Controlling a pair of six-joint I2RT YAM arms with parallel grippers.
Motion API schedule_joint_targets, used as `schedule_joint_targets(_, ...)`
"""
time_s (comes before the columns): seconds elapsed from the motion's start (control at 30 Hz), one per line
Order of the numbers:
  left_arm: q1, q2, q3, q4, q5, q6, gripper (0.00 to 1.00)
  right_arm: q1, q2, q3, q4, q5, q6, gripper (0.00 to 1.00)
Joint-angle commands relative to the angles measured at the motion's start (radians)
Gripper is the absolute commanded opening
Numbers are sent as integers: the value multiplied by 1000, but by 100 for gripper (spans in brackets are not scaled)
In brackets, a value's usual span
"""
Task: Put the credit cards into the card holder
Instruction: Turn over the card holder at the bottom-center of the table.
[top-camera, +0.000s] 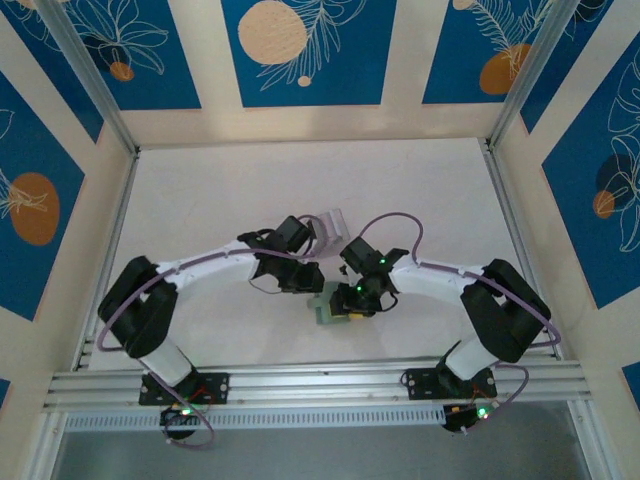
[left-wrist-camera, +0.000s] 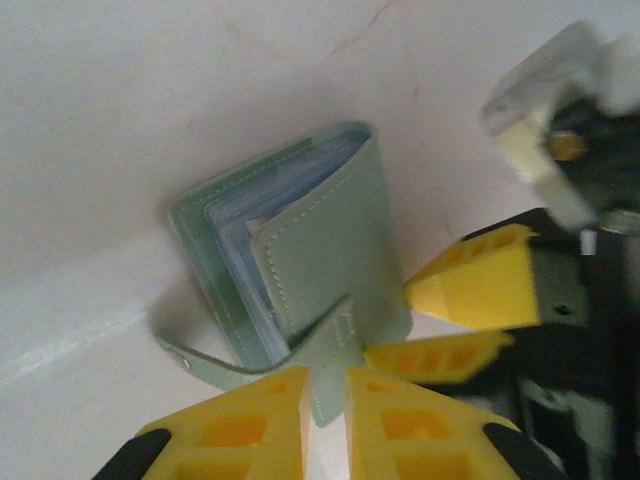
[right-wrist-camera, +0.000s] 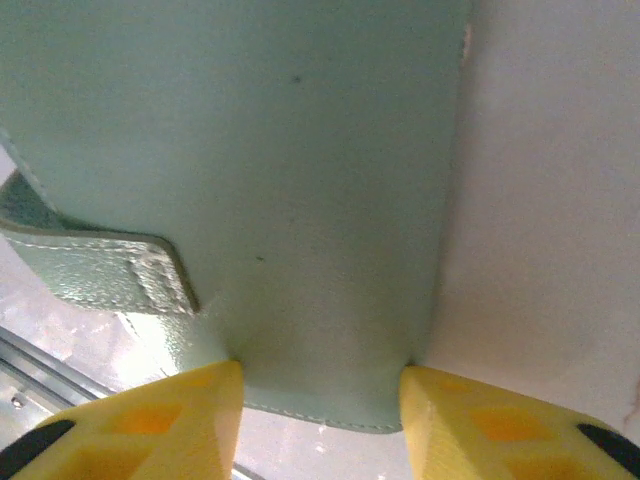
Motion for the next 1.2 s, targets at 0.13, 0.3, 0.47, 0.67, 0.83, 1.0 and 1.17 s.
schedule_joint_targets(0.13, -7, 85, -31, 30, 21, 39, 16, -6, -16, -3, 2, 0, -31, 60)
schedule_joint_targets(0.3, -7, 146, -81, 60, 13, 45, 14, -43, -50, -12, -8, -69, -72, 67)
schedule_joint_targets(0.47, -2, 157, -127, 87, -6, 46, 13, -99, -30, -32, 40, -160, -98, 69)
schedule_joint_targets(0.67, -2, 165, -161, 121, -4, 40, 13, -99, 27, -50, 160, -276, -87, 68)
schedule_joint_targets(0.83, -2, 178, -191, 165, 7, 17, 12, -86, 81, -58, 252, -351, -57, 50)
schedule_joint_targets(1.0, 18, 121, -217, 187, 28, -3, 12, -87, 14, -51, 196, -270, -41, 0)
schedule_joint_targets(1.17, 80, -63, -263, 101, -81, 12, 19, -23, -186, 127, -312, 344, 5, 0)
